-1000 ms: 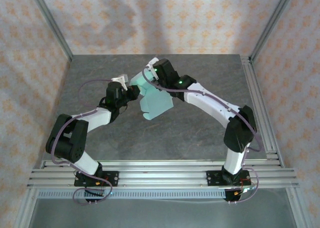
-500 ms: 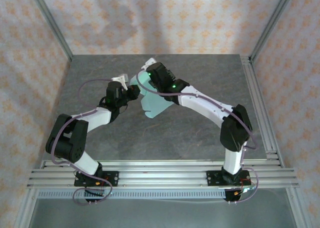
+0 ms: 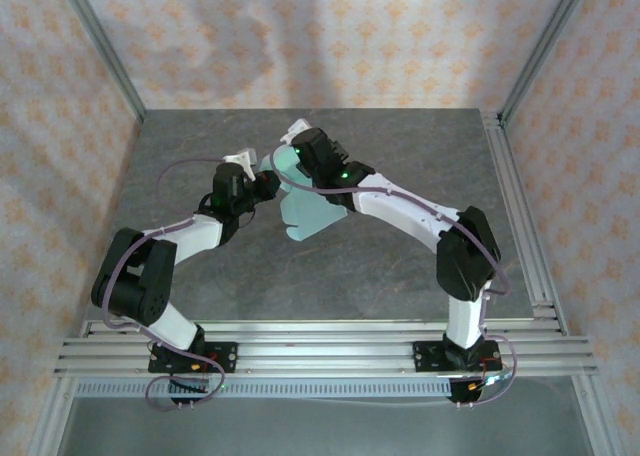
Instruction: Fold the paper box
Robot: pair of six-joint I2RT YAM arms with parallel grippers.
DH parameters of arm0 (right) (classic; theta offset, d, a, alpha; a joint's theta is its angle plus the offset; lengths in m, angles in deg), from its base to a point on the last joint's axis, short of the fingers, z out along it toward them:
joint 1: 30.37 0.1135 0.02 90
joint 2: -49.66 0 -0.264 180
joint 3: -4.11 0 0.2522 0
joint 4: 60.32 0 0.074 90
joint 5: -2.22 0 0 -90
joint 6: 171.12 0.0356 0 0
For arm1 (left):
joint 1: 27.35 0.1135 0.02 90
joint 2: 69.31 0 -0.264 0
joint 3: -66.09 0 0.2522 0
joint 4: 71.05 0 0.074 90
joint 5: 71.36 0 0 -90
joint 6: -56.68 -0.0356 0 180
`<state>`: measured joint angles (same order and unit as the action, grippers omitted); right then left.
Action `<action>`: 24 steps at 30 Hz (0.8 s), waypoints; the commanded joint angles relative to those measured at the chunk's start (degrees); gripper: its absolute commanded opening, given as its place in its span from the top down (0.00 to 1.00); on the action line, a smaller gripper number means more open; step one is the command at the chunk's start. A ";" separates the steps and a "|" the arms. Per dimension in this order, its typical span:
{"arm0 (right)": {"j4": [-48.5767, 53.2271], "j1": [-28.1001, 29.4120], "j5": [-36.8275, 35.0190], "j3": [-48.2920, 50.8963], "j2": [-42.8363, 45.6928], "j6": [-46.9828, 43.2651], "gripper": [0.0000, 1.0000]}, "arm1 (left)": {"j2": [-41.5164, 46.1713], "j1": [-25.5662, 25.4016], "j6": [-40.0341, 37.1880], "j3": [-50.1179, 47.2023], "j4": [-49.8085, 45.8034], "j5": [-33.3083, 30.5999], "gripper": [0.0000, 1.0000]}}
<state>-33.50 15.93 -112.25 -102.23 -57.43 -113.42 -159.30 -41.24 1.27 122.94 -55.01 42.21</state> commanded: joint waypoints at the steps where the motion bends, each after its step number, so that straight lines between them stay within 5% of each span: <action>1: -1.63 0.25 -4.08 -0.29 -0.52 -2.99 0.76 | 1.76 -1.18 -0.58 1.51 3.20 2.97 1.00; 6: -6.49 1.28 -11.73 -0.90 -3.16 -6.81 0.80 | 1.75 -1.25 -0.40 1.69 3.31 2.93 1.00; 10: -12.62 2.00 -18.26 -0.43 -4.60 -11.61 0.99 | 2.02 -1.16 -0.49 1.96 2.55 2.73 1.00; 24: -43.64 2.74 -33.14 3.87 -11.20 -31.09 1.00 | 1.05 -1.23 0.08 2.95 1.84 2.88 1.00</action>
<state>-67.25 19.76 -138.63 -99.34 -66.13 -136.45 -159.30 -41.88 2.82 124.19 -54.35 42.21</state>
